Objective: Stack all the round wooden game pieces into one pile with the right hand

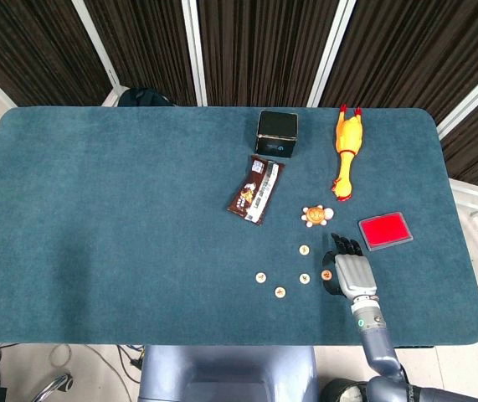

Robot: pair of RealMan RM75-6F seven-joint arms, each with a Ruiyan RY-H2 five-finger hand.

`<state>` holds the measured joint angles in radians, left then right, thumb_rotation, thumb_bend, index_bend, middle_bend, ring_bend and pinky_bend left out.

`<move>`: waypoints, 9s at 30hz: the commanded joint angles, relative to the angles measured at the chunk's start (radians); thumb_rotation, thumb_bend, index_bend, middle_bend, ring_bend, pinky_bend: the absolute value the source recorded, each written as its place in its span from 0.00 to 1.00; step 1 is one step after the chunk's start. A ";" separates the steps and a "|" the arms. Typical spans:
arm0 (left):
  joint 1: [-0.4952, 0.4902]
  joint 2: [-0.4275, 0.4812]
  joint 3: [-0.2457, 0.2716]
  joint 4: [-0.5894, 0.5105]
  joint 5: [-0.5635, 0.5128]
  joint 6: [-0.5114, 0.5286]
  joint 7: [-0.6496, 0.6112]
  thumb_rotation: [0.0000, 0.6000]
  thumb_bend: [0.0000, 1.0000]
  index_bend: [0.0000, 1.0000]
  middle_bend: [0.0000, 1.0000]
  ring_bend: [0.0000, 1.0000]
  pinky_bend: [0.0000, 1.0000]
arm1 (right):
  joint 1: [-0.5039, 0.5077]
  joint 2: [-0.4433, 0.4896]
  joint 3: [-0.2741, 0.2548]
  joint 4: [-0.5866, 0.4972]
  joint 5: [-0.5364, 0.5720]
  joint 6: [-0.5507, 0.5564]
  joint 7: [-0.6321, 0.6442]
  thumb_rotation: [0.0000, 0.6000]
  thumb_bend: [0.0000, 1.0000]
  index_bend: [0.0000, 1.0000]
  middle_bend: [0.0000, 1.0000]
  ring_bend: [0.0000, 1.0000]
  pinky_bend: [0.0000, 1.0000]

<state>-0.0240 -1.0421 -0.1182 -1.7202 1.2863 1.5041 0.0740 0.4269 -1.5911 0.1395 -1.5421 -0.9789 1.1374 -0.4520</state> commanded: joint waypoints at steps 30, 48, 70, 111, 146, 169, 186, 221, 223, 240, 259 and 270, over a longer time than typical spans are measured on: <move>-0.001 0.000 0.002 -0.001 -0.003 -0.004 0.003 1.00 0.19 0.10 0.00 0.00 0.05 | 0.021 0.029 0.009 -0.087 -0.018 0.029 -0.038 1.00 0.42 0.52 0.00 0.00 0.00; -0.002 0.005 -0.001 -0.001 -0.010 -0.008 0.000 1.00 0.19 0.11 0.00 0.00 0.05 | 0.029 -0.074 -0.038 -0.103 -0.050 0.060 -0.098 1.00 0.42 0.52 0.00 0.00 0.00; -0.002 0.004 0.001 0.000 -0.010 -0.007 0.010 1.00 0.19 0.11 0.00 0.00 0.05 | 0.027 -0.071 -0.026 -0.052 -0.022 0.052 -0.100 1.00 0.42 0.52 0.00 0.00 0.00; -0.002 0.004 0.001 0.000 -0.015 -0.009 0.011 1.00 0.19 0.11 0.00 0.00 0.05 | 0.033 -0.066 -0.031 -0.081 -0.003 0.052 -0.132 1.00 0.42 0.44 0.00 0.00 0.00; -0.003 0.009 -0.003 -0.002 -0.027 -0.016 0.004 1.00 0.19 0.11 0.00 0.00 0.05 | 0.234 -0.129 0.128 0.069 0.273 -0.035 -0.290 1.00 0.42 0.36 0.00 0.00 0.00; -0.004 0.010 -0.001 -0.004 -0.032 -0.021 0.010 1.00 0.19 0.12 0.00 0.00 0.05 | 0.235 -0.132 0.099 0.116 0.286 -0.026 -0.250 1.00 0.42 0.47 0.00 0.00 0.00; -0.005 0.012 -0.002 -0.004 -0.037 -0.025 0.007 1.00 0.19 0.12 0.00 0.00 0.05 | 0.239 -0.118 0.104 0.090 0.268 -0.006 -0.230 1.00 0.42 0.52 0.00 0.00 0.00; -0.005 0.013 0.001 -0.014 -0.043 -0.027 0.021 1.00 0.19 0.12 0.00 0.00 0.05 | 0.126 0.017 -0.052 -0.218 0.106 0.112 -0.211 1.00 0.42 0.52 0.00 0.00 0.00; -0.005 0.013 0.001 -0.014 -0.043 -0.027 0.021 1.00 0.19 0.12 0.00 0.00 0.05 | 0.125 0.016 -0.053 -0.215 0.110 0.110 -0.212 1.00 0.42 0.52 0.00 0.00 0.00; -0.006 0.012 0.000 -0.013 -0.041 -0.023 0.023 1.00 0.19 0.12 0.00 0.00 0.05 | 0.109 0.008 -0.062 -0.186 0.108 0.103 -0.208 1.00 0.42 0.52 0.00 0.00 0.00; -0.006 0.013 0.002 -0.013 -0.041 -0.025 0.026 1.00 0.19 0.12 0.00 0.00 0.05 | 0.105 -0.004 -0.052 -0.171 0.107 0.100 -0.216 1.00 0.42 0.49 0.00 0.00 0.00; -0.006 0.012 0.001 -0.012 -0.040 -0.023 0.026 1.00 0.19 0.12 0.00 0.00 0.05 | 0.106 -0.012 -0.049 -0.168 0.112 0.099 -0.229 1.00 0.42 0.46 0.00 0.00 0.00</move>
<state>-0.0296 -1.0298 -0.1170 -1.7320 1.2462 1.4814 0.0997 0.5325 -1.6031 0.0906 -1.7106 -0.8665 1.2364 -0.6811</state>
